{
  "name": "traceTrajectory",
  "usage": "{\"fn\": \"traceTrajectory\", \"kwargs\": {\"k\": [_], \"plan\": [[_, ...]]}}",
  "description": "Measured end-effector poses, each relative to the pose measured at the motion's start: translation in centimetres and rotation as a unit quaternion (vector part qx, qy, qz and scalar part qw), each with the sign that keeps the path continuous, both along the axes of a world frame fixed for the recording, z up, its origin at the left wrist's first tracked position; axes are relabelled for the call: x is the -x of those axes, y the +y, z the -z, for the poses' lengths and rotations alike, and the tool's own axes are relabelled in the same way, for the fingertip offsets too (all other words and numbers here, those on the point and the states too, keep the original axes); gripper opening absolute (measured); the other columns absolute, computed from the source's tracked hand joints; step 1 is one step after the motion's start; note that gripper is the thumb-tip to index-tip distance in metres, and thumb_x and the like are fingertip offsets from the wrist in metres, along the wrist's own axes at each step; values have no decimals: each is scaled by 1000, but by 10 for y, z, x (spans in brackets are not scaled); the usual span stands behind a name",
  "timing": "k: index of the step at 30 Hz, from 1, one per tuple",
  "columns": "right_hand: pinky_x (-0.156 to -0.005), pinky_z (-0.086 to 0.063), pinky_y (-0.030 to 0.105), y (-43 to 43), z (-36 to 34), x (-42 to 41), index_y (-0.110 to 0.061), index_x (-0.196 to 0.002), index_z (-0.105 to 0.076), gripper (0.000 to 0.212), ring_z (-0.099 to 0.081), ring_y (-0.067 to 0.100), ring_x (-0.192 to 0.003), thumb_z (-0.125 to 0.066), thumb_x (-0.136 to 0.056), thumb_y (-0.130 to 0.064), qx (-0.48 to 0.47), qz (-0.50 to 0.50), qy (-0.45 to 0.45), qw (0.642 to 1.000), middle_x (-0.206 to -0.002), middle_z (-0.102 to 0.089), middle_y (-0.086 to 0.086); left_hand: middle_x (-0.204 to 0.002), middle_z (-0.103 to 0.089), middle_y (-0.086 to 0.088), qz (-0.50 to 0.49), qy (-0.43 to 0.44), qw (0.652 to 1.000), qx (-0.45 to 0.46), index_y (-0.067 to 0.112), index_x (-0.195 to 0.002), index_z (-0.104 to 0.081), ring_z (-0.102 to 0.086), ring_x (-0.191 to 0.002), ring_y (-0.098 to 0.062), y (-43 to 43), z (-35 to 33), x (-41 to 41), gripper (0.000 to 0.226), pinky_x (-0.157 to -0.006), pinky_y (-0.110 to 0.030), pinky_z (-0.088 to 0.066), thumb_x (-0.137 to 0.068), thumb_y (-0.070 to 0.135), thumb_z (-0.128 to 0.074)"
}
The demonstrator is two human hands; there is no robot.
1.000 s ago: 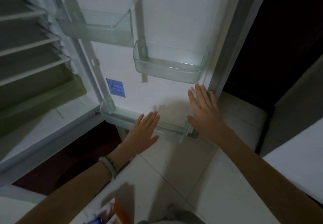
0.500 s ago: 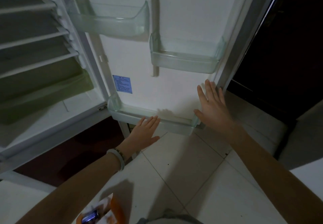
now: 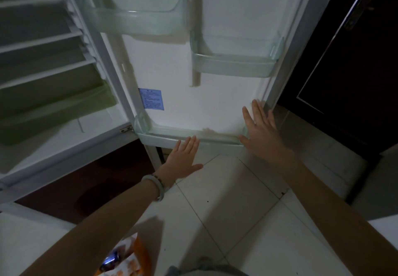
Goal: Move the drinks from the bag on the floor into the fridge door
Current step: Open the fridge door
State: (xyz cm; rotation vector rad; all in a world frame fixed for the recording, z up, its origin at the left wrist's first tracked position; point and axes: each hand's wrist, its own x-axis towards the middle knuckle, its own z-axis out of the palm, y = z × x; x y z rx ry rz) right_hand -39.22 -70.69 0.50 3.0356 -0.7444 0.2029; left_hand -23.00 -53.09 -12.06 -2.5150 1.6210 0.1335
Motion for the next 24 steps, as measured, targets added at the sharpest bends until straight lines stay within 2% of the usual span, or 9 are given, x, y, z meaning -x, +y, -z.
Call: {"fn": "traceTrajectory", "kwargs": {"k": [16, 18, 21, 24], "plan": [[-114, 4, 48, 2, 13, -1, -12, -147, -5, 81, 7, 29, -143, -55, -87, -35, -14, -64, 2, 998, -155, 7, 18, -157, 5, -10, -18, -37, 999, 0, 7, -146, 8, 5, -144, -25, -15, -2, 4, 85, -114, -45, 2, -91, 59, -32], [-114, 4, 47, 7, 13, -3, -12, -147, -5, 81, 8, 29, -143, -55, -87, -34, -23, -83, 4, 996, -155, 8, 18, -157, 0, -12, -17, -40, 999, 25, 8, -147, 3, 3, -144, -27, -10, -4, 6, 85, -114, -46, 2, -90, 56, -38], [-114, 5, 46, 24, 19, -10, -12, -147, -7, 81, 6, 29, -144, -55, -85, -33, -29, -128, 12, 991, -156, 6, 17, -154, -15, -15, -16, -26, 996, 88, 7, -147, -12, -10, -142, -31, 15, -8, 7, 84, -114, -47, -5, -87, 49, -52], [-113, -6, 50, 56, 36, -26, -9, -145, -21, 77, -12, 36, -142, -53, -79, -33, -37, -203, 32, 978, -154, -12, 22, -149, -31, -16, -50, -20, 989, 135, 5, -144, -27, -27, -138, -33, 57, -8, 8, 84, -111, -50, -19, -80, 45, -62]]}}
